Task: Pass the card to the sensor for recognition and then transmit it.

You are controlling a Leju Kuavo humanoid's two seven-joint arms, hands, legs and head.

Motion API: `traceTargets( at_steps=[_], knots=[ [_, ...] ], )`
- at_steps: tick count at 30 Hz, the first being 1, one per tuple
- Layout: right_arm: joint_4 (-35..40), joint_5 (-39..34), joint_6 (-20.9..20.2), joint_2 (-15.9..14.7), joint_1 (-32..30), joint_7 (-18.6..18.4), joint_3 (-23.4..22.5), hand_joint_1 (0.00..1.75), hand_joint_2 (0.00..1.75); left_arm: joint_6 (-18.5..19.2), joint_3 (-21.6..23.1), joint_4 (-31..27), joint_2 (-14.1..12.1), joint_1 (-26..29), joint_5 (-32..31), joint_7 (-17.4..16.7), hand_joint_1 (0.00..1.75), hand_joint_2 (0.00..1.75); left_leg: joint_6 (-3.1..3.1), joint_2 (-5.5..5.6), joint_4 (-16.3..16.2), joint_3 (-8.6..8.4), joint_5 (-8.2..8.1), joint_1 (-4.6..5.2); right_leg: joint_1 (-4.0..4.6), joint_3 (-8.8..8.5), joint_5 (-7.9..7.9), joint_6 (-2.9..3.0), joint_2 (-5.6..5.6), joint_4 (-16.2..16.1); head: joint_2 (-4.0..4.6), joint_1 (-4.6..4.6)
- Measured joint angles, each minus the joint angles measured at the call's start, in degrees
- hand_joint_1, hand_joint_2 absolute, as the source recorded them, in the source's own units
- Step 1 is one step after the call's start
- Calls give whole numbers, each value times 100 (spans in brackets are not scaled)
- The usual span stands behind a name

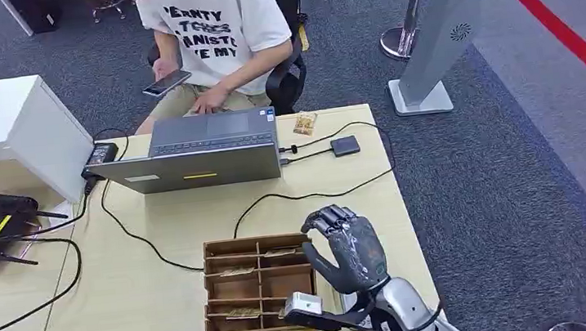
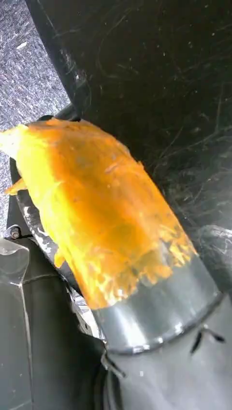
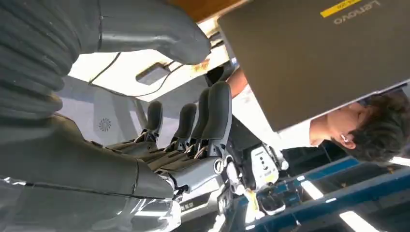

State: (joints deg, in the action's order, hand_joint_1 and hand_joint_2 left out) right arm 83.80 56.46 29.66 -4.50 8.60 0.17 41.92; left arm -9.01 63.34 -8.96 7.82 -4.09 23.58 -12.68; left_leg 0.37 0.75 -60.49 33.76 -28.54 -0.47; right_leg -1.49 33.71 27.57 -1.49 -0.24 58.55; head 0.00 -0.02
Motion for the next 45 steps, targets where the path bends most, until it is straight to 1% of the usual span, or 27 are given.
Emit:
traceTargets(
  at_steps=[1, 2, 4, 6, 12, 16, 17, 19, 32, 36, 40, 41, 45],
  knots=[
    [-13, -17, -24, 7, 7, -9, 13, 93, 175, 0, 0, 0, 0, 0, 0, 0, 0, 0, 0, 0, 0, 0, 0, 0, 0, 0, 0, 0, 0, 0, 0, -2],
    [-22, -64, -55, 11, 14, -11, 33, 87, 175, 0, 0, 0, 0, 0, 4, 0, 0, 0, 0, 0, 0, 0, 0, 0, 0, 0, 0, 0, 0, 0, 0, -2],
    [-37, -140, -85, 13, 20, -11, 74, 84, 175, 0, 0, 0, 0, -1, 11, 0, 0, 0, 0, 0, 0, 1, 0, 0, 0, 0, 0, 0, 0, 0, 0, -2],
    [-41, -184, -96, 22, 24, -11, 105, 84, 175, -2, 0, 0, 0, 0, 15, 0, 0, 0, 0, 0, 0, 0, 0, 0, 0, 0, 0, 0, 0, 0, 0, 0],
    [-55, -245, -166, 31, 38, -2, 192, 77, 175, 0, 2, 0, 0, 0, 26, 9, 0, 0, 0, 0, 0, 0, 0, 0, 0, 0, 0, 0, 0, 0, 0, -2],
    [-68, -304, -203, 31, 39, 2, 212, 84, 175, 0, 2, 0, 0, 0, 26, 11, 0, 0, 0, 0, 0, 0, 0, 0, 0, 0, 0, 0, 0, 0, 0, 0],
    [-83, -306, -203, 31, 41, 7, 219, 82, 175, 0, 2, 0, 0, 0, 26, 11, 0, 0, 0, 0, 0, 0, 0, 0, 0, 0, 0, 0, 0, 0, 0, -2],
    [-111, -310, -212, 35, 42, 7, 238, 86, 175, 0, 4, 0, 0, 0, 26, 13, 0, 0, 0, 0, 0, 0, 0, 0, 0, 0, 0, 0, 0, 0, 0, -2],
    [-348, -330, -288, 61, 190, -11, 278, 84, 175, 17, 90, 0, -13, -2, 7, 26, 0, 0, 0, 0, 0, 0, 0, 0, 0, 0, 0, 0, 0, 0, 0, -2],
    [-437, -319, -308, 79, 238, -48, 278, 91, 175, 26, 94, 0, -15, -3, -2, 26, 0, 0, 0, 0, 0, 0, 0, 0, 0, 0, 0, 0, 0, 0, 0, 0],
    [-538, -304, -326, 90, 290, -63, 278, 93, 175, 33, 103, 0, -15, -4, -4, 26, 0, 0, 0, 0, 0, 0, 0, 0, 0, 0, 0, 0, 0, 0, 0, 0],
    [-555, -302, -328, 92, 298, -65, 275, 96, 175, 33, 103, 0, -17, -4, -4, 26, 0, 0, 0, 0, 0, 0, 0, 0, 0, 0, 0, 0, 0, 0, 0, -2],
    [-621, -302, -367, 92, 306, -65, 264, 96, 175, 33, 103, 0, -17, -4, -2, 28, 0, 0, 0, 0, 0, 0, 0, 0, 0, 0, 0, 0, 0, 0, 0, -2]
  ],
)
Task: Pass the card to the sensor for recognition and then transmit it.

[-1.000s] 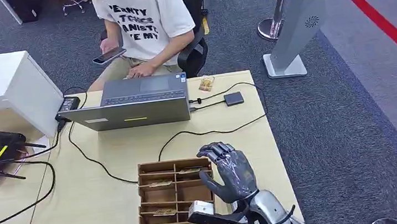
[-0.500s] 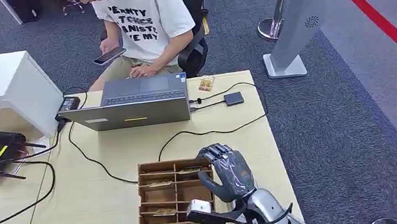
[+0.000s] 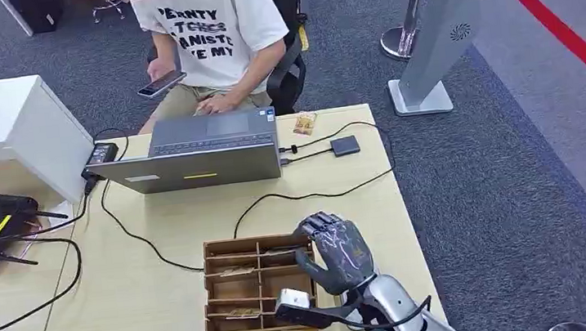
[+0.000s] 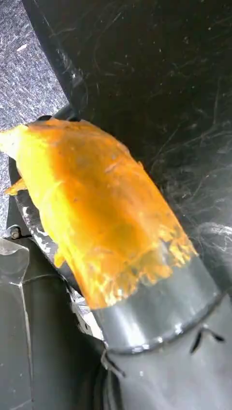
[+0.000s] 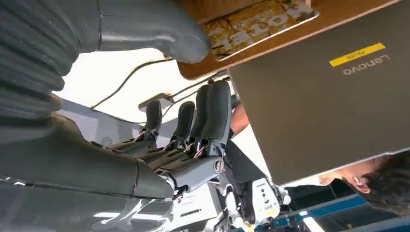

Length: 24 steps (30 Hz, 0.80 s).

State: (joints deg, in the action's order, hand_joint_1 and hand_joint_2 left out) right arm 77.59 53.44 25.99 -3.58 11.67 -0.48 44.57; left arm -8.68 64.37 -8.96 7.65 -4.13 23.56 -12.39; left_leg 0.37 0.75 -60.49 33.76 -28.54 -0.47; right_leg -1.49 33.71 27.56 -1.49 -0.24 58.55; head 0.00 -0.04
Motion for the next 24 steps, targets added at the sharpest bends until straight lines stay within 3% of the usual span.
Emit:
traceTargets(
  at_steps=[24],
  knots=[
    [-149, 9, -53, 79, 3, -15, -72, 103, 175, 0, 2, 0, 2, 0, 11, 0, 0, 0, 0, 0, 0, 0, 0, 0, 0, 0, 0, 0, 0, 0, 0, 0]
  ],
)
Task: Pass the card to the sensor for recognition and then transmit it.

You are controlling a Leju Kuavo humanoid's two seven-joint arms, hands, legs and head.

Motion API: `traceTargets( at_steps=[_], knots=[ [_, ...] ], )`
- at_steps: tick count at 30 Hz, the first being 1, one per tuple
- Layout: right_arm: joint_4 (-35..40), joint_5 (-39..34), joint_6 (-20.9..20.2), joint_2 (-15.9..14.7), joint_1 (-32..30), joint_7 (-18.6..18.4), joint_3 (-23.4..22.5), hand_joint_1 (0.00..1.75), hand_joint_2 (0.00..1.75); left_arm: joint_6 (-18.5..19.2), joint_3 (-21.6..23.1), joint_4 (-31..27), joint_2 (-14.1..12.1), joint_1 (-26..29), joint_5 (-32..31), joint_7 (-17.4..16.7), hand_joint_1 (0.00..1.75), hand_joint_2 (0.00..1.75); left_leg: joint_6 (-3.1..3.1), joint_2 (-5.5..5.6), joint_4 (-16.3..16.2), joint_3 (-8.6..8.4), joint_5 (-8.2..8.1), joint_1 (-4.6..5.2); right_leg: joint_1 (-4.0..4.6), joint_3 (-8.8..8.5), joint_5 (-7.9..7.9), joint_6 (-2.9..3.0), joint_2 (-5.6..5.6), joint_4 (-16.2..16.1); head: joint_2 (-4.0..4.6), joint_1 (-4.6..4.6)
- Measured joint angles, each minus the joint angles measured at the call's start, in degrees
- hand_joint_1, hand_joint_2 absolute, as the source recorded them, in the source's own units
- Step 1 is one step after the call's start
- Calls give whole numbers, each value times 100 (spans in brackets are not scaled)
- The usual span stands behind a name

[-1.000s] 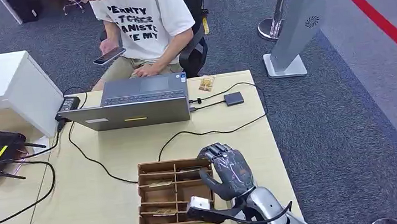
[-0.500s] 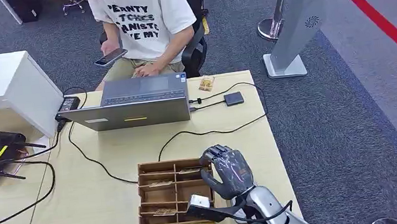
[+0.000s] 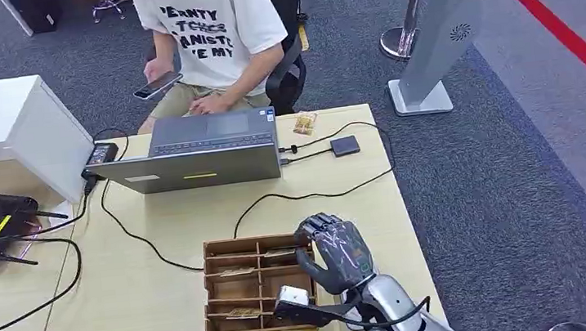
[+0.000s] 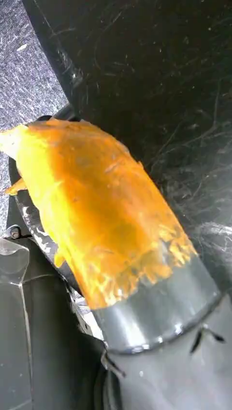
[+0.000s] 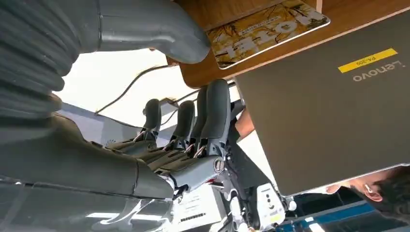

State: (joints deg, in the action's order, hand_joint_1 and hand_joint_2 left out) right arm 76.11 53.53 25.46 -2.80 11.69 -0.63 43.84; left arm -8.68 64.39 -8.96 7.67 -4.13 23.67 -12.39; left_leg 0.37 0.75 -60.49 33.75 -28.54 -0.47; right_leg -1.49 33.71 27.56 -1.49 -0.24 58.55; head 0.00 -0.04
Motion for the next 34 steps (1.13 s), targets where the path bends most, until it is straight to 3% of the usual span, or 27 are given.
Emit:
traceTargets(
  at_steps=[4, 10, 20, 34],
  knots=[
    [0, 0, 0, 2, 8, 0, -2, 106, 175, 0, 0, 0, 0, 0, 0, 0, 0, 0, 0, 0, 0, 0, 0, 0, 0, 0, 0, 0, 0, 0, 0, 0],
    [0, 11, -50, 17, 32, 0, -7, 134, 175, 0, 0, 0, 0, 0, 2, 0, 0, 0, 0, 0, 0, -1, 0, 0, 0, 0, 0, 0, 0, 0, 0, 0],
    [-35, 55, -92, 20, 23, -52, -20, 155, 175, 0, 0, 0, 0, 0, 35, 17, 0, 0, 0, 0, 0, -1, 0, 0, 0, 0, 0, 0, 0, 0, 0, 0],
    [-37, 61, -133, 20, 22, -59, -39, 148, 175, 0, 0, 0, 0, 1, 48, 26, 0, 0, 0, 0, 0, -1, 0, 0, 0, 0, 0, 0, 0, 0, 0, 0]
  ],
)
